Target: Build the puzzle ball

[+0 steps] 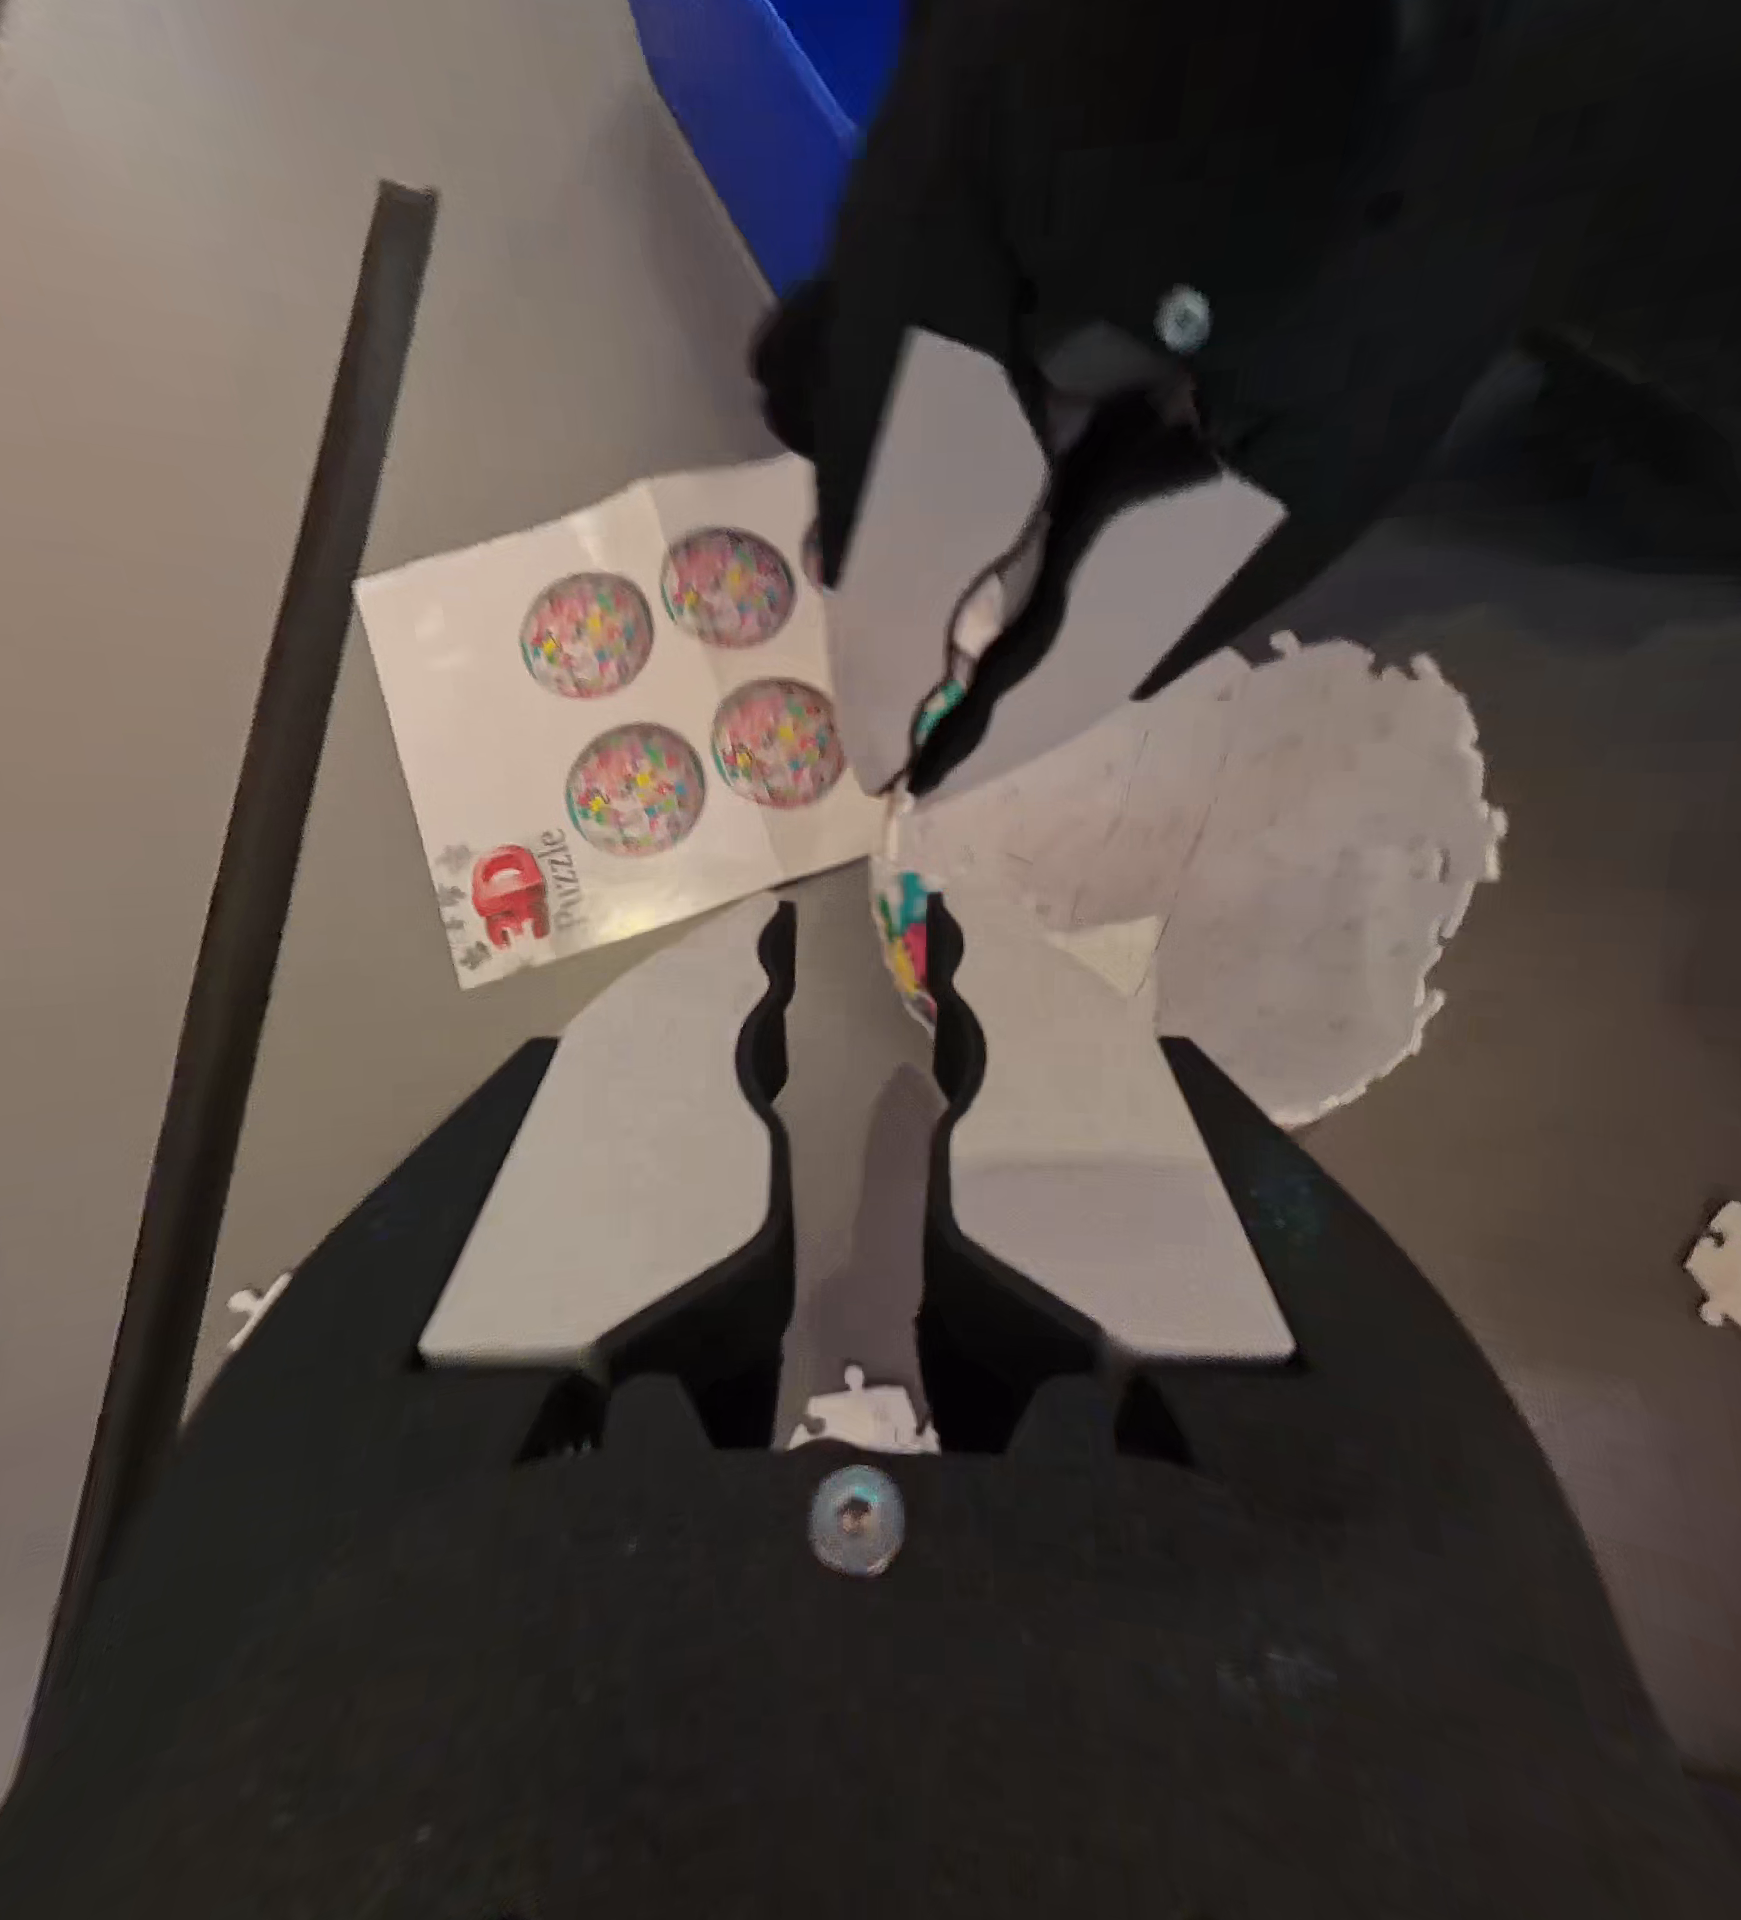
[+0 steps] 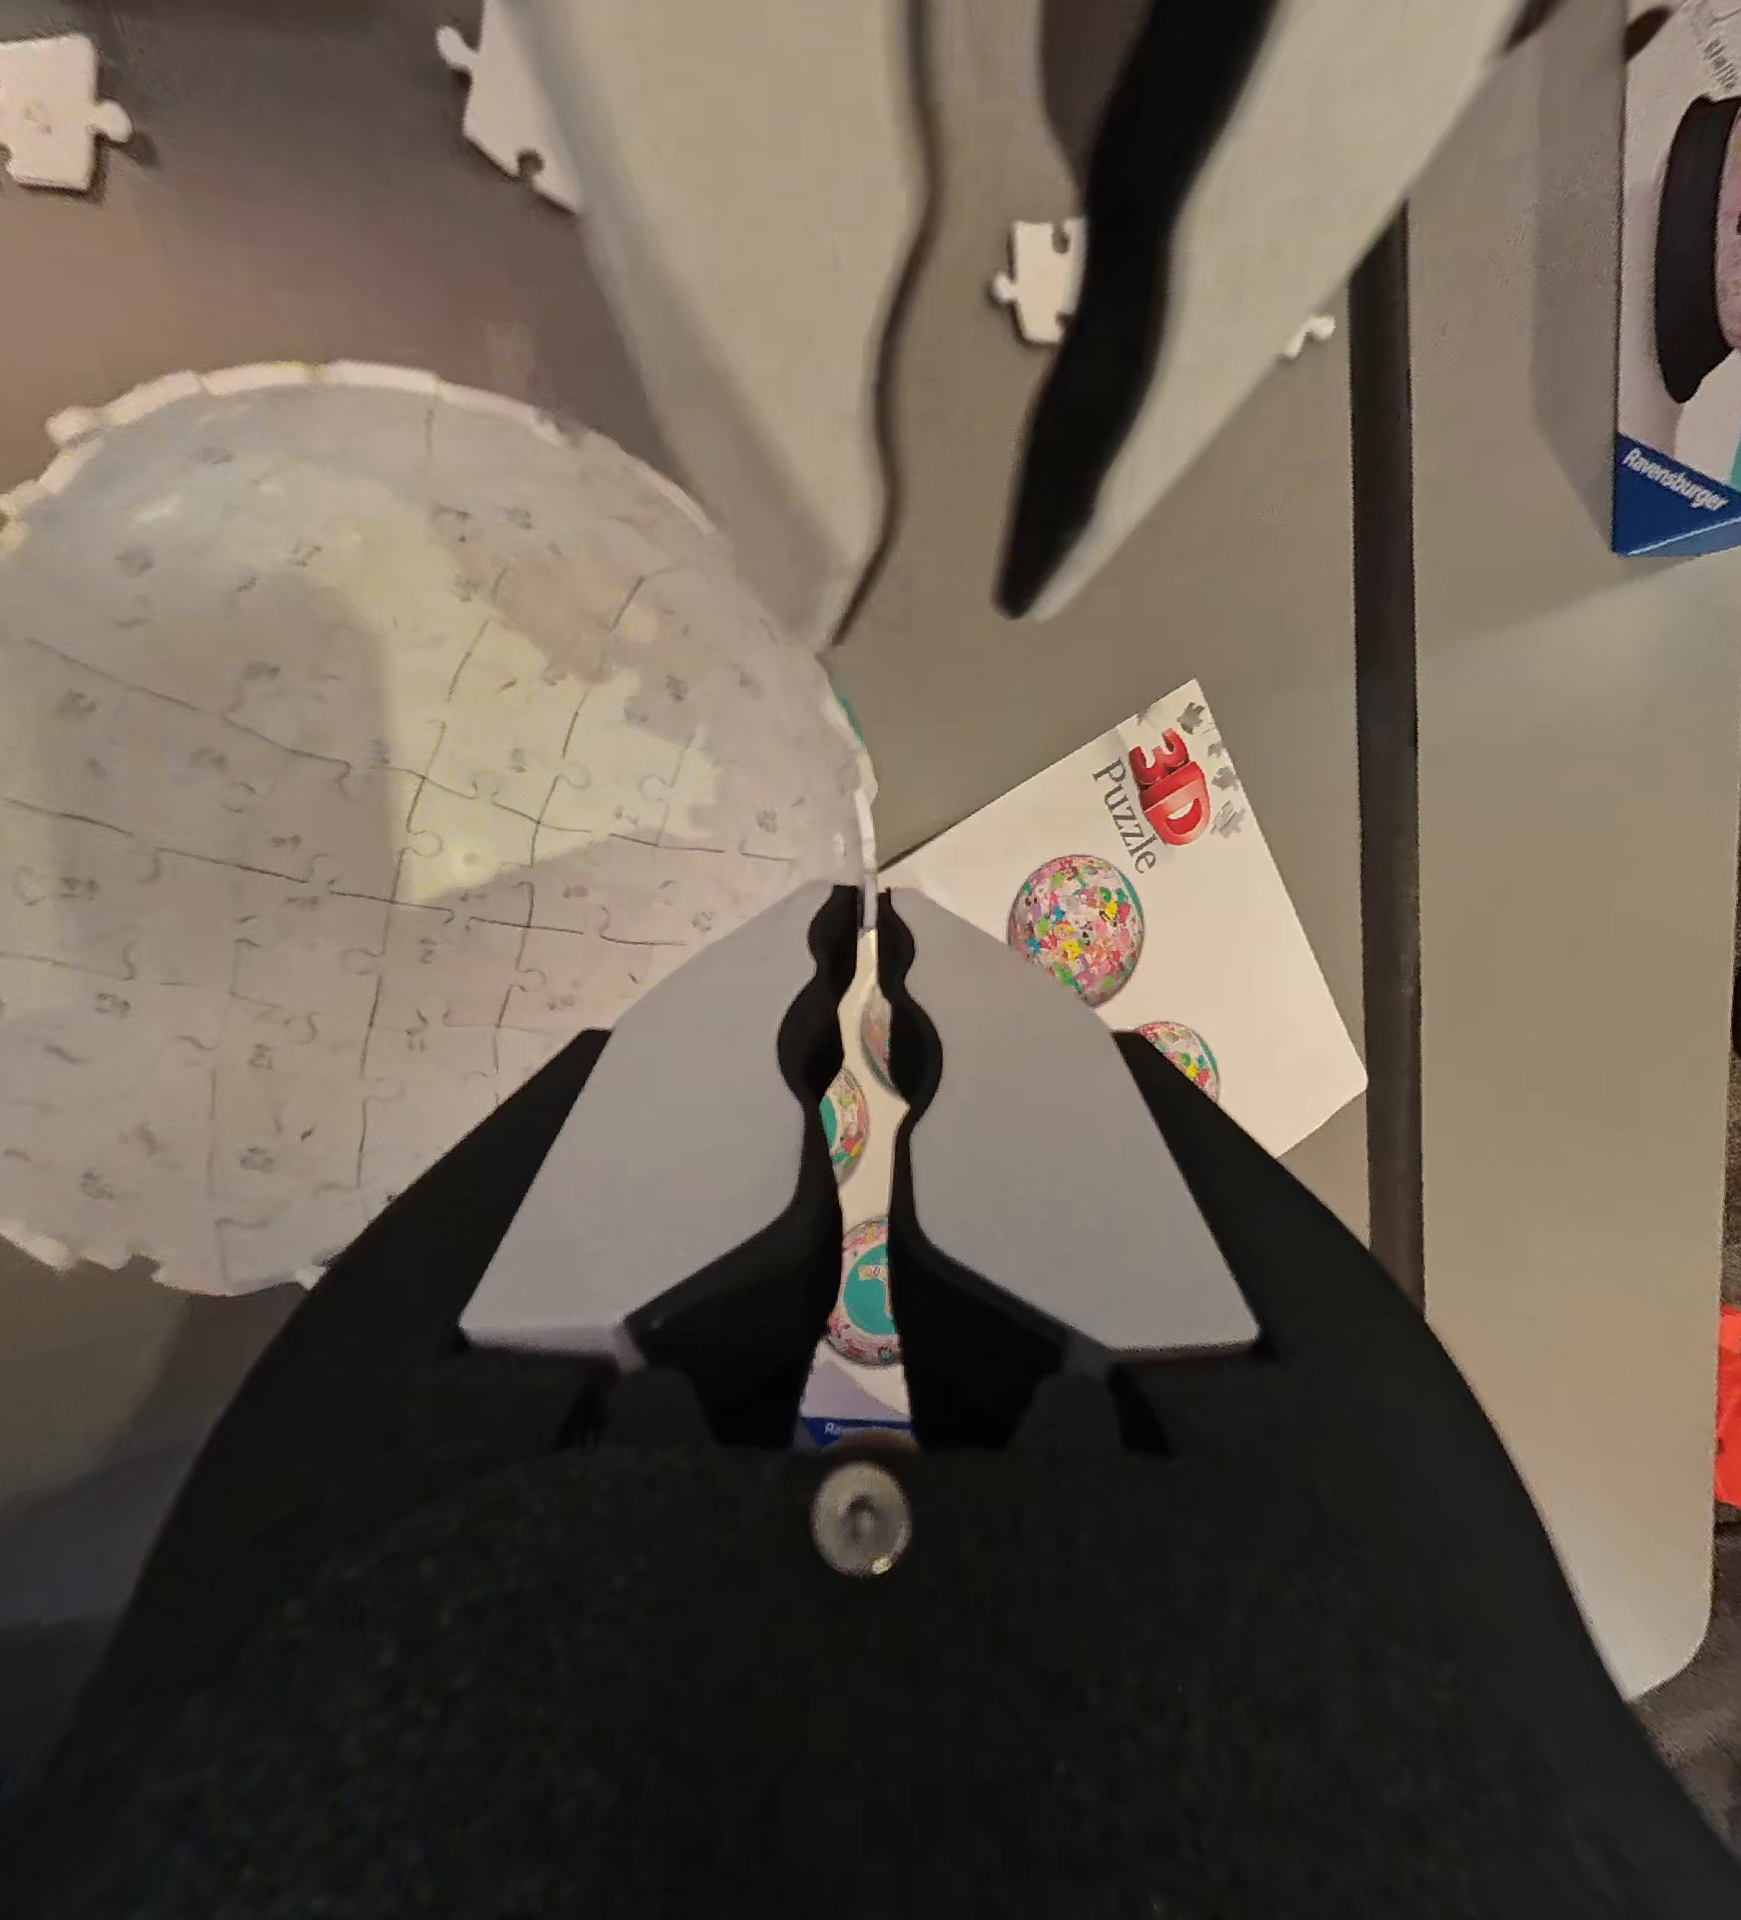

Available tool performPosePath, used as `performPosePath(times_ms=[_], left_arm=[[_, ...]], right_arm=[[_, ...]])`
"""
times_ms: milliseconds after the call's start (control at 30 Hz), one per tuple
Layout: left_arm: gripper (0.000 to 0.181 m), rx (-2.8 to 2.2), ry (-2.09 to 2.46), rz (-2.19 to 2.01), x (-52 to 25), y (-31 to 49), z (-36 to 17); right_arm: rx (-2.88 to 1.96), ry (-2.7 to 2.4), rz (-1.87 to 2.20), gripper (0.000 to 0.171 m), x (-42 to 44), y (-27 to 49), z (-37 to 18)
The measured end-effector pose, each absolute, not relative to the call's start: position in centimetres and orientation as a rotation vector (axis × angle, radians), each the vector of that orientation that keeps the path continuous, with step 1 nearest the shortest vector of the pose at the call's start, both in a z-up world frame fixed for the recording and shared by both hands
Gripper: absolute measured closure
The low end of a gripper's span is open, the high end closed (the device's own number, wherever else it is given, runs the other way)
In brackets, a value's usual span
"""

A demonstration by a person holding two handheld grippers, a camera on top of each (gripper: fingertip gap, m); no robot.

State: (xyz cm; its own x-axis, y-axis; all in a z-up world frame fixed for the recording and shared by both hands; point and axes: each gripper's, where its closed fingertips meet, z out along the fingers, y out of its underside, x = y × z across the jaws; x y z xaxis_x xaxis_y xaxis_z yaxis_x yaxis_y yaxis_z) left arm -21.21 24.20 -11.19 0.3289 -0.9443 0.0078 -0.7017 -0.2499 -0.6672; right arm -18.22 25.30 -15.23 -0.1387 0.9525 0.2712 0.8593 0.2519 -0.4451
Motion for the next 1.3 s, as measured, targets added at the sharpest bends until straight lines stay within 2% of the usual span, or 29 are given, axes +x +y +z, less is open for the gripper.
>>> performPosePath(times_ms=[367,567,1300], left_arm=[[0.163,-2.213,1.501,-0.411,-20.5,23.9,-14.3],[0.170,-2.220,1.509,-0.415,-20.4,23.9,-14.4],[0.171,-2.174,1.566,-0.396,-20.4,23.6,-14.5]], right_arm=[[-1.643,-1.985,0.228,0.168,-18.0,25.3,-15.2],[-1.631,-1.977,0.199,0.168,-18.0,25.5,-15.3],[-1.592,-1.996,0.038,0.166,-17.9,25.6,-15.5]])
